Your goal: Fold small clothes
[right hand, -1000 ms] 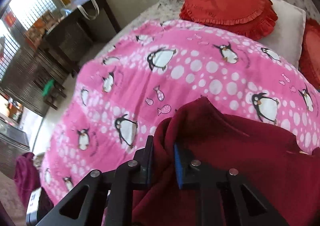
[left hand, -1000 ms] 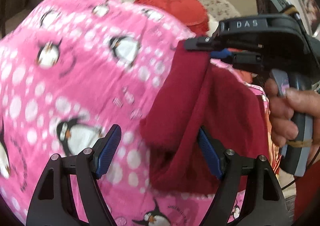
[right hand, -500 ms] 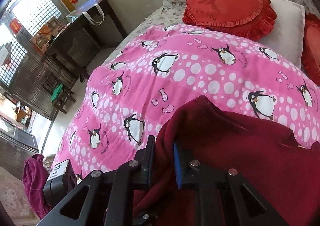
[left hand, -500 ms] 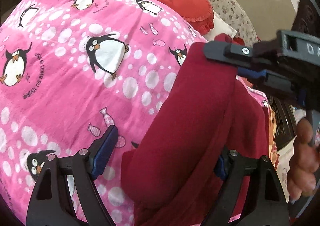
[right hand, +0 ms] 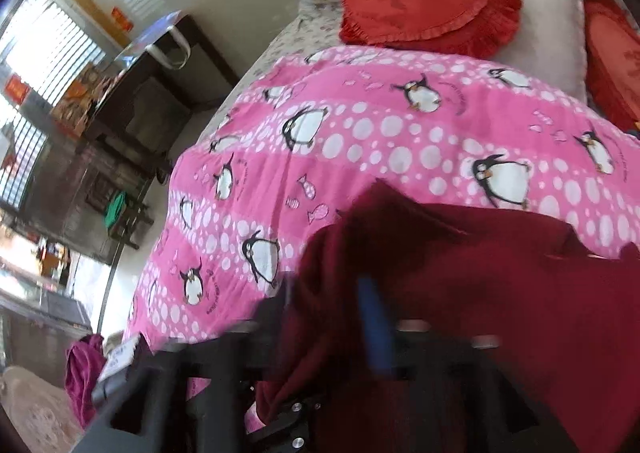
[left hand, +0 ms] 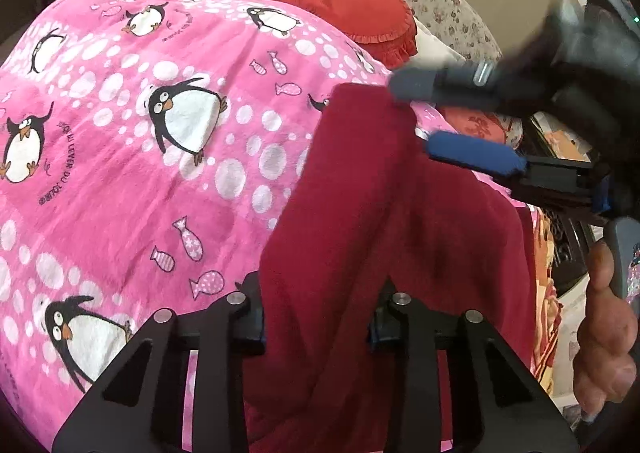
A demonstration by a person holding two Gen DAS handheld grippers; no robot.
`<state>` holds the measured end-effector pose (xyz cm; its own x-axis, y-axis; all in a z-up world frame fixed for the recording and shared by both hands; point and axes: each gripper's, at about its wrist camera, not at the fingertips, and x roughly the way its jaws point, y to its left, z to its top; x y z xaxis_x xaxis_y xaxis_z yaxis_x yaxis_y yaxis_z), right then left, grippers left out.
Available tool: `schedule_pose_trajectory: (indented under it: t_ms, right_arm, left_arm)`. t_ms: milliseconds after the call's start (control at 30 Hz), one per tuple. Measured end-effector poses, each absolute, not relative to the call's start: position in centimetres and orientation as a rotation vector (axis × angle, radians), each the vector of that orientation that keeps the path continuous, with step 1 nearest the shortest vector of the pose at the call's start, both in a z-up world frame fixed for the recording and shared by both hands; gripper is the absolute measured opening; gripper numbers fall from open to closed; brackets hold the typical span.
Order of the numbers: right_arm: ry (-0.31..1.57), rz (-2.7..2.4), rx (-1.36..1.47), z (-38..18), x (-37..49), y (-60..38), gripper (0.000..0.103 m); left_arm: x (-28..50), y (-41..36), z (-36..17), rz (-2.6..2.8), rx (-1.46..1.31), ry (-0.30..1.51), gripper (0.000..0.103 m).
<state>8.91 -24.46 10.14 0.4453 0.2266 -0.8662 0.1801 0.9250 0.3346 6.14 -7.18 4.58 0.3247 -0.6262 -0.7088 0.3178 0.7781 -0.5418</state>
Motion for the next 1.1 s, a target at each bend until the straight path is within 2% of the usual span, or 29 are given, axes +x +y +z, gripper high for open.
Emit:
schedule_pose_trajectory:
  t_ms: [67,433,467,500,600,933,1100]
  right_arm:
    - [1.106,0.018,0.390,10.5,8.8,-24.1,0.071]
    - [1.215,0.035,0.408,7.2,10.6,-22.8,0.070]
    - [1.218,0.039,0.410,6.9,10.5,-22.9,0.062]
    - [1.207,0.035,0.407,6.8,10.2,-23.0,0.042]
    - [1.157,0.048,0.397,7.6,8.9,-23.9,0.022]
    - [0.964,0.091,0.399,15.3,2.5,-31.0,0.017]
    - [0.899,0.040,0.421,17.3,-1.1,-35.6,0.015]
  left_arm:
    - [5.8,-7.3,4.6,-0.629,-0.330,1.071,0.031]
    - [4.1,-7.5,5.2,-0.612,-0.332,1.068,0.031]
    - [3.9,-7.5,5.4,-0.613,-0.331,1.068,0.031]
    - [3.6,-7.6,5.5,-0.614,-0.329,1.067,0.031]
    - [2.8,-8.0,6.5,-0.627,-0.320,1.063,0.031]
    - [-1.5,-15.1,14.5,-0.780,-0.224,1.004,0.031]
    - [-3.5,-19.5,16.8,-0.843,-0.165,0.986,0.031]
